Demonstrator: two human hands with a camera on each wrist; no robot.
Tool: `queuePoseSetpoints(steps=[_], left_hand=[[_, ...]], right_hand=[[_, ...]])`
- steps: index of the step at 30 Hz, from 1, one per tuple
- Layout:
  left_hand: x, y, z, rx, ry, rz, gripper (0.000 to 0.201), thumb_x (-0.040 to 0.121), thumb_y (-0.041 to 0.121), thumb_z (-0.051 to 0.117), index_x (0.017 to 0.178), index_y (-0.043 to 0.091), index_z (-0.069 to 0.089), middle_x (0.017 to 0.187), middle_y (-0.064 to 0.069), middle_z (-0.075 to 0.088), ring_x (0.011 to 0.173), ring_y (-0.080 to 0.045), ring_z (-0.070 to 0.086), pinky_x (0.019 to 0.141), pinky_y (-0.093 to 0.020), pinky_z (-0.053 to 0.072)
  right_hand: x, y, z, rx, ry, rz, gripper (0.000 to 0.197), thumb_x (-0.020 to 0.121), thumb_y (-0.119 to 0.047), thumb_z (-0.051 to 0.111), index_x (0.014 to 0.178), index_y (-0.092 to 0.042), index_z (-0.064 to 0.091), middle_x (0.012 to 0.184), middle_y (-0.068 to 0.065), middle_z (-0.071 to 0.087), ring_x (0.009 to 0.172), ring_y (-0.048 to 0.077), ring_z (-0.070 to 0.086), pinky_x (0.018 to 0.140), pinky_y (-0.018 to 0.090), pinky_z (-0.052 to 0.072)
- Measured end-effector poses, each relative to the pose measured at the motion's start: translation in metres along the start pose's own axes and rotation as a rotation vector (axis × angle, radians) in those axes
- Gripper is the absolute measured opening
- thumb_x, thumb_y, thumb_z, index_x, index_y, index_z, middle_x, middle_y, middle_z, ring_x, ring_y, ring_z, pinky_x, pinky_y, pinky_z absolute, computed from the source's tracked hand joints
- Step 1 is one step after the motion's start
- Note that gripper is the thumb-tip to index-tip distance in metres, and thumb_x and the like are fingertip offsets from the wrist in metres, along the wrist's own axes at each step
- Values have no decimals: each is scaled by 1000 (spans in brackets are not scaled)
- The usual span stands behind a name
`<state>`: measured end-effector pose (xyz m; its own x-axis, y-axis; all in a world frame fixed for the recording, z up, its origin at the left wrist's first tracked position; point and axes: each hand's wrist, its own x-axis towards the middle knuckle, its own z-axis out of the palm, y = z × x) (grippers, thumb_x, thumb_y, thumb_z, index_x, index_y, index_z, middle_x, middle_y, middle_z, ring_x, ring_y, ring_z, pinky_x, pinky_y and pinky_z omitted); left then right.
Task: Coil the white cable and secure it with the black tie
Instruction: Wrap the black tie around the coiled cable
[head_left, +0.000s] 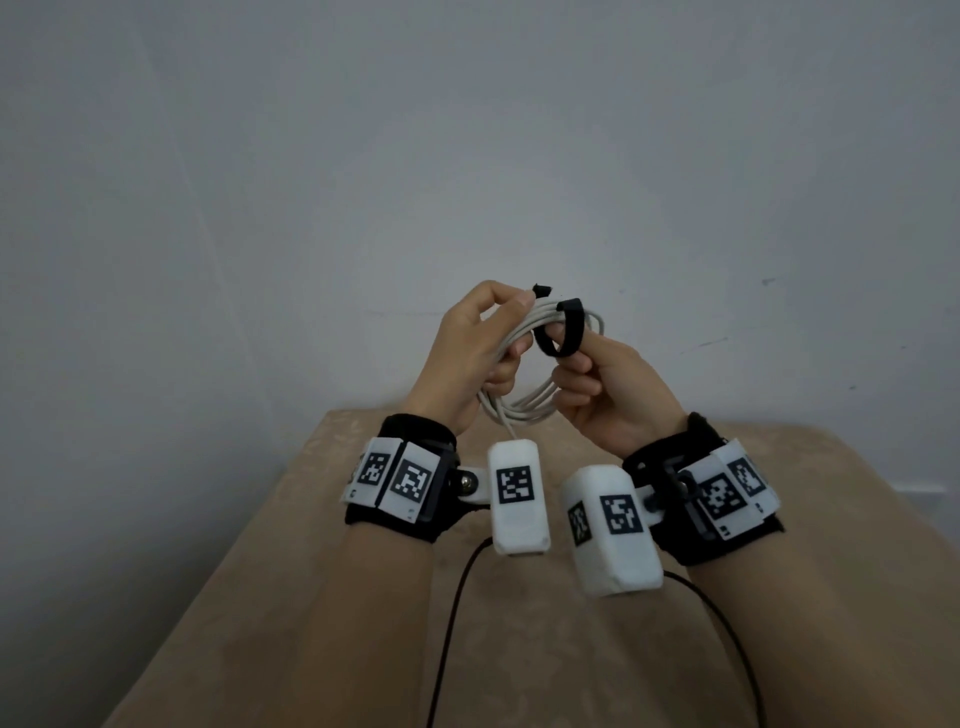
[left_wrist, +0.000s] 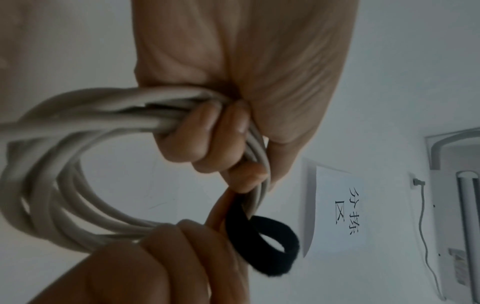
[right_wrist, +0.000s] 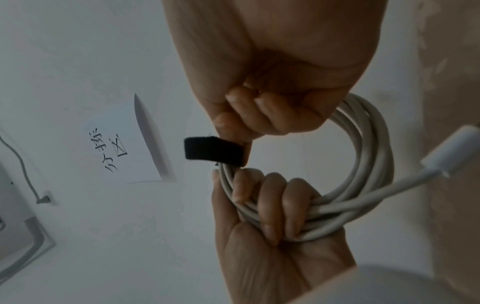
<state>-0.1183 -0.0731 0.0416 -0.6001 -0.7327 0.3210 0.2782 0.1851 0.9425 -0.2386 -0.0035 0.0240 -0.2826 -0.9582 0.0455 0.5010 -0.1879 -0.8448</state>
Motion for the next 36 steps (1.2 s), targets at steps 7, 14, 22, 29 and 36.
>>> queuePoseSetpoints(steps=[7, 14, 22, 29, 36], left_hand=[[2, -4, 3, -111, 98, 22, 18, 97, 18, 53, 79, 15, 54, 49, 3, 44, 33, -6, 21, 35, -14, 17], [5, -8, -1, -83, 206, -4, 17, 95, 18, 56, 80, 13, 59, 48, 4, 44, 36, -6, 22, 36, -17, 15], [4, -12, 2, 24, 183, -9, 16, 94, 22, 59, 82, 12, 62, 49, 2, 44, 35, -6, 22, 35, -18, 17], [5, -15, 3, 56, 163, -19, 16, 95, 21, 58, 82, 13, 63, 49, 1, 45, 34, -6, 22, 35, -16, 17], [3, -15, 6, 127, 69, -7, 14, 94, 19, 59, 82, 14, 65, 46, 4, 45, 36, -7, 23, 34, -17, 19]], right_hand=[[-3, -9, -4, -60, -69, 26, 17, 93, -13, 44, 90, -13, 61, 50, -9, 38, 36, 4, 28, 36, 16, 24], [-12, -19, -2, -467, 47, -219, 16, 90, -18, 59, 86, -11, 73, 67, 2, 68, 41, 12, 46, 41, 20, 37], [-13, -15, 6, -647, 50, -524, 27, 84, -16, 69, 111, -15, 70, 58, 2, 48, 45, 1, 46, 48, 11, 38], [-12, -21, -3, -501, 98, -551, 16, 82, -6, 69, 95, -14, 74, 82, 9, 69, 68, 15, 59, 62, 20, 47], [-15, -29, -10, -436, 177, -618, 11, 82, -4, 69, 88, -12, 74, 77, 3, 73, 57, 13, 57, 52, 22, 47]])
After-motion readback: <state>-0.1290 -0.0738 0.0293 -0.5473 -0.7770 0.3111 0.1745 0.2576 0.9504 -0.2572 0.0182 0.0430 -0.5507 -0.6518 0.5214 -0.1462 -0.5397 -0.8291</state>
